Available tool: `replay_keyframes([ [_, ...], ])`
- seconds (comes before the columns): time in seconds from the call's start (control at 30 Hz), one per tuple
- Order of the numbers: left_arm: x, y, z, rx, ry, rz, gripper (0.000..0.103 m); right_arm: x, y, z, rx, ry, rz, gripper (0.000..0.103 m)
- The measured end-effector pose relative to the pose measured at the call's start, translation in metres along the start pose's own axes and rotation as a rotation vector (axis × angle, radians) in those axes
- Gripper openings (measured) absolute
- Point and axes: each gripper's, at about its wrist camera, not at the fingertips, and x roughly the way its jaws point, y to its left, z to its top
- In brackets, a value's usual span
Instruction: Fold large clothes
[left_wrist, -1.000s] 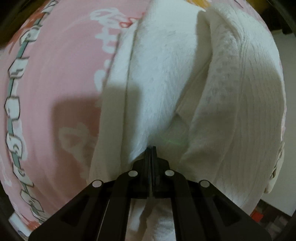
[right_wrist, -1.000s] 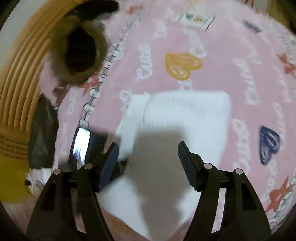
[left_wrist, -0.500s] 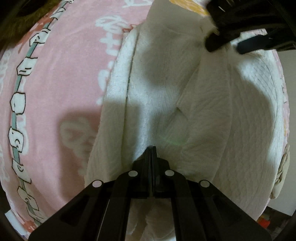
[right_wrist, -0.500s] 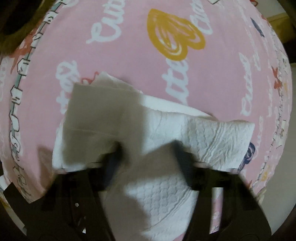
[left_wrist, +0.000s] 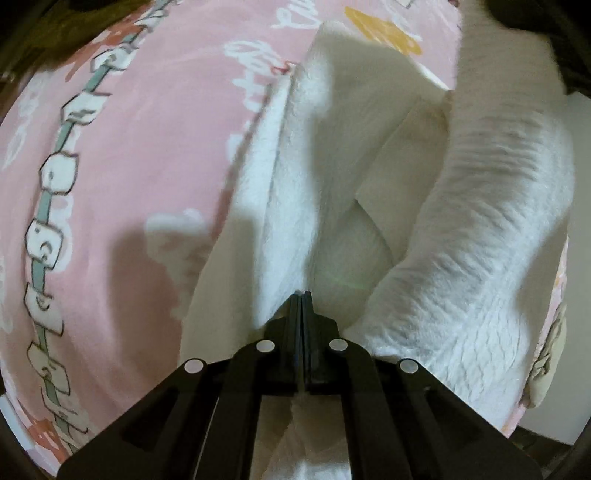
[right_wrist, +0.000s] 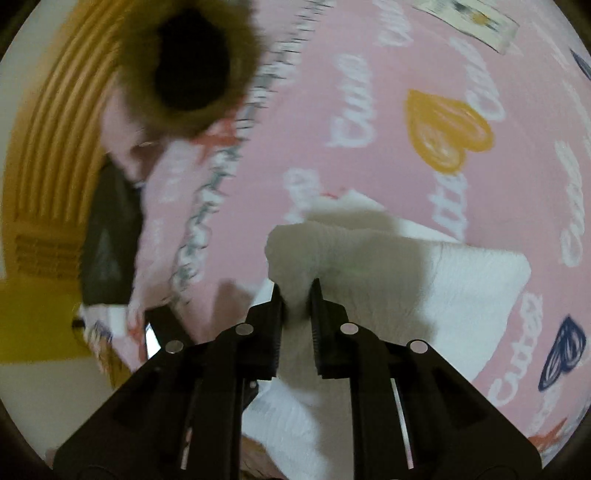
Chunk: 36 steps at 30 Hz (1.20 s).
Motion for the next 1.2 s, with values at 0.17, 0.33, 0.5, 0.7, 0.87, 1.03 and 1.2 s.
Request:
replay_keyframes([
  [0.17,-0.053,0.017,-0.019,-0.051,-0.072,-0.046,0.002,0.025,0.032,0.021,-0.079,0.037,0.021,0.013],
  [0.33,-0.114,-0.003,-0.021,-0.078,-0.218,-0.312,0.002,0.086,0.038,0.045,-0.122,0.152,0.022,0.013],
  [0.5,-0.056,-0.029,-0.012,-0.158,-0.09,-0.28,0.002,0.125,0.039,0.061,-0.144,0.237,-0.017,0.013],
  [0.7,-0.014,-0.009,-0.043,-0.38,-0.105,-0.301,0.004,0.135,0.015,0.06,-0.092,0.29,-0.038,0.016],
  [0.87,-0.014,-0.02,-0.046,-0.33,-0.127,-0.198,0.004,0.095,0.011,0.05,-0.081,0.245,0.035,0.019],
  [1.03,-0.017,-0.023,-0.032,-0.327,-0.132,-0.052,0.004,0.019,0.004,0.033,-0.14,0.07,0.069,0.019],
  [1.2,-0.012,-0.009,-0.047,-0.293,-0.066,0.028,0.003,-0.002,-0.018,-0.055,-0.087,-0.018,-0.054,0.02],
])
